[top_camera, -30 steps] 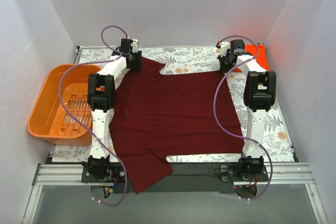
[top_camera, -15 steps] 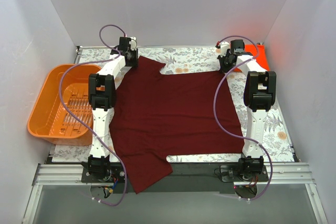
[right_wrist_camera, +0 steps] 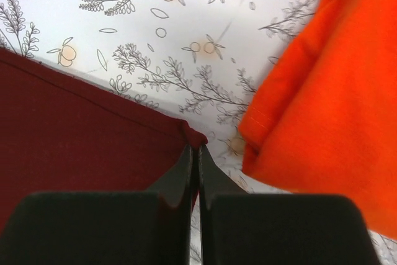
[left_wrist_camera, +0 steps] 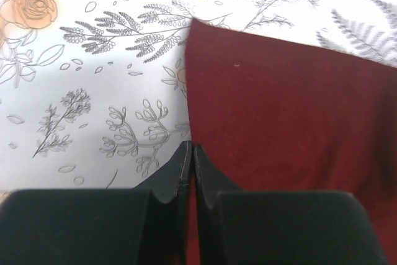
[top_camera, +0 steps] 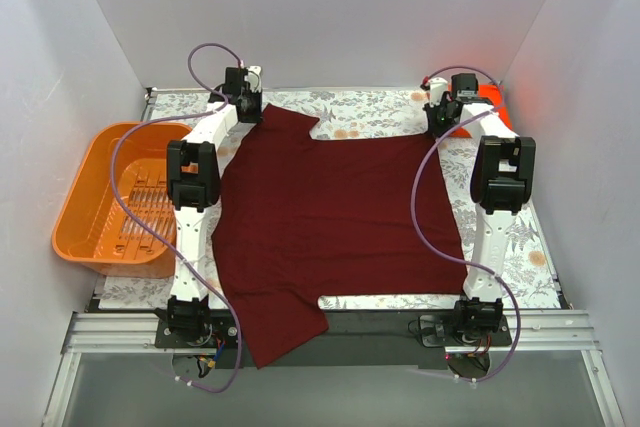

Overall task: Fold and stack the t-shirts
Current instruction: Flatten the tshirt out, then fold the tshirt

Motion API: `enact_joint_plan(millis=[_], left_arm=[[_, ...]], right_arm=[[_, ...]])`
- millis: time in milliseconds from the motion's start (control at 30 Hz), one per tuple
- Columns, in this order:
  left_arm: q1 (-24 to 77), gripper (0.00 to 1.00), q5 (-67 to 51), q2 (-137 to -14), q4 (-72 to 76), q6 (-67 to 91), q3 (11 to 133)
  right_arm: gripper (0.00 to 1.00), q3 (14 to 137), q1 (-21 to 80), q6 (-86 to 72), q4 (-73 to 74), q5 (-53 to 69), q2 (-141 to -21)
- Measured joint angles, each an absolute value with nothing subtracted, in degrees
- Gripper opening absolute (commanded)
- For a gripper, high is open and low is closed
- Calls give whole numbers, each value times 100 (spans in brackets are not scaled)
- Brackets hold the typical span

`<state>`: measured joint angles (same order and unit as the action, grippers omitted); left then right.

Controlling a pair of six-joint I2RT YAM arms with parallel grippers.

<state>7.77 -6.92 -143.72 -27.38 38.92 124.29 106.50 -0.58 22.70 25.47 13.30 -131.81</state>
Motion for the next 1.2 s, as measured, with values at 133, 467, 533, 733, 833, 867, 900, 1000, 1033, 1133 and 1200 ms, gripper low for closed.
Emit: enact_joint_plan(millis=[133,467,533,733,833,867,900,1000,1033,1133,1200], left_arm=[[753,0,-904,-13686,-2582,3756,11734],[731,0,-1356,-12003,-2067,3459,10311],[729,0,-1431,-11834,-1988,3428,10066],[729,0,-1577,-11144,-2012,3398,8971],[729,0,-1592,-10702,-2082,3387,8530],[729,0,-1594,-10521,-2073,3387,8379],[729,0,-1603,-10339,-2095,3387,8252],[731,0,-1640,-9789,-2110,3389,7878],[731,0,-1647,-9620,-2119,3389,7758],[733,0,-1664,-9188,-2228,3385,7483],[735,0,-1667,-8956,-2303,3376,7317]], right_arm=[[1,10626,-196,2296,2600,1527,-12895],[1,10326,-263,2471,2585,1973,-12213],[1,10250,-263,2528,2593,2038,-12182],[1,9861,-386,2731,2696,2255,-12005],[1,9664,-497,2845,2731,2373,-11815],[1,9609,-545,2902,2731,2429,-11743],[1,9557,-578,2967,2744,2493,-11657],[1,9485,-690,3144,2803,2665,-11520],[1,9467,-716,3210,2856,2744,-11483],[1,9354,-766,3481,2998,2945,-11404],[1,9212,-794,3677,3079,3061,-11356]])
